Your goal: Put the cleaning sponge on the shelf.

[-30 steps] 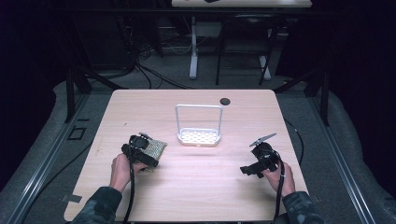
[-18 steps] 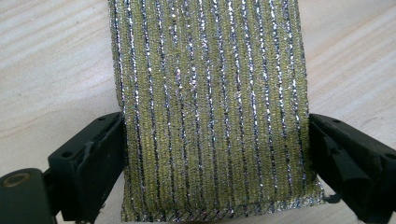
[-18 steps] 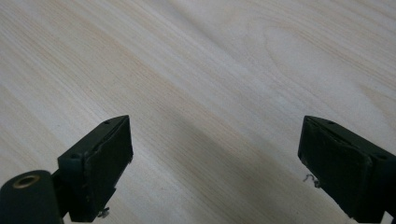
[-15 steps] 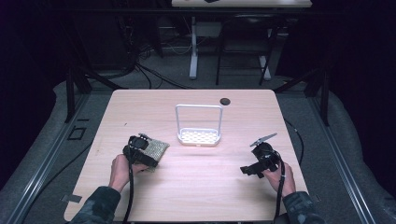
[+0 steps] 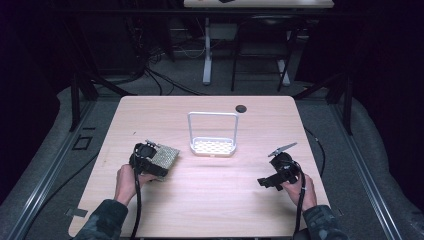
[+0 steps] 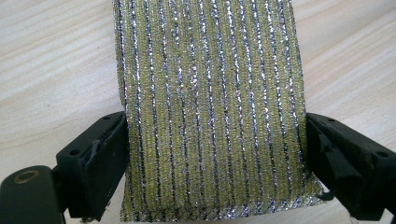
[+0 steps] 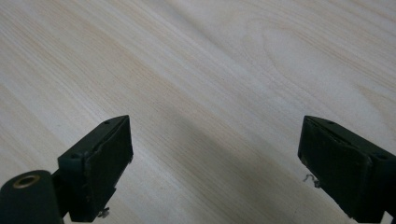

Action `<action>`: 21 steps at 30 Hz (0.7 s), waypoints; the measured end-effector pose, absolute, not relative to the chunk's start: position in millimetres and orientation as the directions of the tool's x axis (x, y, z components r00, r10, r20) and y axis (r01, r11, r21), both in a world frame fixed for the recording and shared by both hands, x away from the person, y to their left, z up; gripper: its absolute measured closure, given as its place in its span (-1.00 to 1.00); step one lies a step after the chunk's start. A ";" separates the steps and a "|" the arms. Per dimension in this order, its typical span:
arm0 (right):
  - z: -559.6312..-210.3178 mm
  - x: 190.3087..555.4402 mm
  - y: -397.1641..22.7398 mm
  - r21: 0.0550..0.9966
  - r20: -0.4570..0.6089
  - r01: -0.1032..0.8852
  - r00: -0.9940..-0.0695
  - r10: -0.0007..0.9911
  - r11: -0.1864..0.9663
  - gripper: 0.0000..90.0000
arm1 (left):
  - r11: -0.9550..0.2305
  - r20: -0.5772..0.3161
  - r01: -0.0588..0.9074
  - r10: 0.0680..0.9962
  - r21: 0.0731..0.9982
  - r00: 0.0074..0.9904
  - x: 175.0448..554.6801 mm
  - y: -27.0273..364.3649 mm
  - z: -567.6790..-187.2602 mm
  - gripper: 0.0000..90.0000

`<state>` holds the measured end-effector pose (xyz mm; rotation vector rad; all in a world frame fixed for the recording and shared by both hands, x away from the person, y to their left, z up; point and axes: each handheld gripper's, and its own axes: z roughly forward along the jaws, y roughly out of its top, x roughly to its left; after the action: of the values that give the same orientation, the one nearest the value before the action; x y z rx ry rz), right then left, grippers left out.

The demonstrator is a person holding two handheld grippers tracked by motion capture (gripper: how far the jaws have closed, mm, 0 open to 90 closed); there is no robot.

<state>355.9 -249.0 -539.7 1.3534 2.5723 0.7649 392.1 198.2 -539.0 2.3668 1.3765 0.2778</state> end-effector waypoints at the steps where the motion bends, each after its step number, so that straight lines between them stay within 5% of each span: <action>1: -539.1 355.5 -248.8 0.493 0.113 0.735 -0.584 0.804 0.465 -0.79 | -0.445 -0.024 0.788 0.865 0.426 0.502 391.7 197.8 -538.5 -0.77; 21: -540.2 356.0 -249.4 0.492 0.106 0.731 -0.589 0.801 0.472 -0.79 | -0.469 -0.034 0.748 0.837 0.470 0.546 383.0 188.9 -530.3 -0.77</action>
<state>356.0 -249.4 -540.2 1.3483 2.5740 0.7559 383.0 188.9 -530.3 2.3529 1.2867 0.2783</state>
